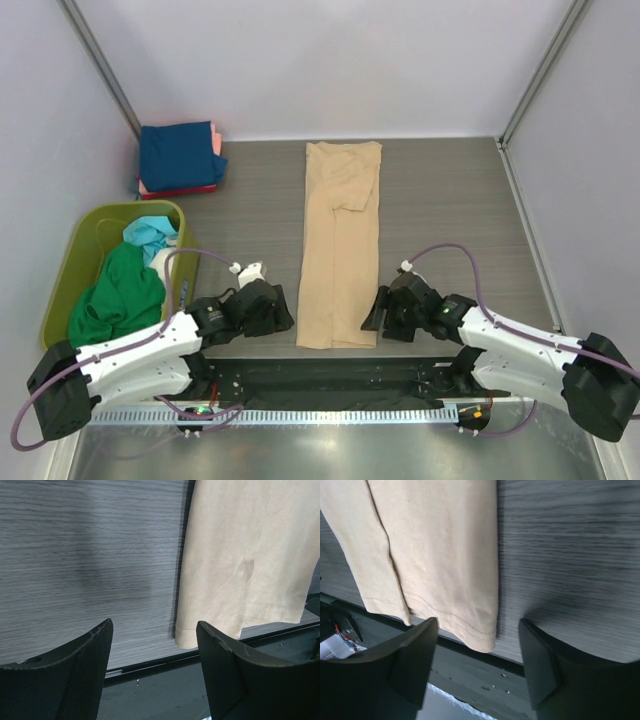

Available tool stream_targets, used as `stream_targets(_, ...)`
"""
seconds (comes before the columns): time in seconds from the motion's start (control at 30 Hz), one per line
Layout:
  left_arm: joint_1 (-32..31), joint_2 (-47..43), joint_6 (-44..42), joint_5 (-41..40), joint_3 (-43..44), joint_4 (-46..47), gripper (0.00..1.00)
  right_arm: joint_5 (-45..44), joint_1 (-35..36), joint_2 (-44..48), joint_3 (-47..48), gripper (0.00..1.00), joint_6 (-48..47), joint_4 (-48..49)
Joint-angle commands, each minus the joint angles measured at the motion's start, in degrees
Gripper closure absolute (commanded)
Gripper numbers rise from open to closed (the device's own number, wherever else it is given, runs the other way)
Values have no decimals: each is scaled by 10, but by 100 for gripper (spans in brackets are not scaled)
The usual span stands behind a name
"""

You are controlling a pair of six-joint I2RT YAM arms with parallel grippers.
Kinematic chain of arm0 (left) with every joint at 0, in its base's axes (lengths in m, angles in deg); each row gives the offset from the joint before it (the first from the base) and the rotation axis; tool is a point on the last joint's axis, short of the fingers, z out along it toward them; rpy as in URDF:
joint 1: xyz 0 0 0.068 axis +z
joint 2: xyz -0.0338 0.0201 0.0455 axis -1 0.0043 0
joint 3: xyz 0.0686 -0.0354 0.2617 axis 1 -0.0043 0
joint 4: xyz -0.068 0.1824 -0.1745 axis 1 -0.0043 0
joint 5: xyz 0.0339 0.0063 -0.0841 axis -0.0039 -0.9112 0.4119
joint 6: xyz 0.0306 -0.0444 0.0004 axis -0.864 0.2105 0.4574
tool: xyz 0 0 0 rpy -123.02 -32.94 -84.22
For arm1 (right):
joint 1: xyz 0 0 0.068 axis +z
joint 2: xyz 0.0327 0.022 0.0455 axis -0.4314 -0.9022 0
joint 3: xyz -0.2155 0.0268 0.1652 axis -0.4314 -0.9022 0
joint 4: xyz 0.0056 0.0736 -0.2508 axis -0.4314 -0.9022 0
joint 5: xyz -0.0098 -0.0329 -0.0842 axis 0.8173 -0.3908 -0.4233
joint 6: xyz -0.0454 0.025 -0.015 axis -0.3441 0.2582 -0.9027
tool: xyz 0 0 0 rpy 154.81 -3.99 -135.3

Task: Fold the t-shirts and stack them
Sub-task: Fold the tshirt

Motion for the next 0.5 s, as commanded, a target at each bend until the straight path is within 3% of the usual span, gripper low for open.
stream_targets(0.0,2,13,17,20,-12,61,31,-33,26,-24,-14,33,41,46)
stream_targets(0.23,2,48,25,56,-34,109,32,-33,47,-12,-41,65,64,63)
stream_targets(0.47,1,73,29,86,-50,158,37,-34,48,4,-55,79,65,58)
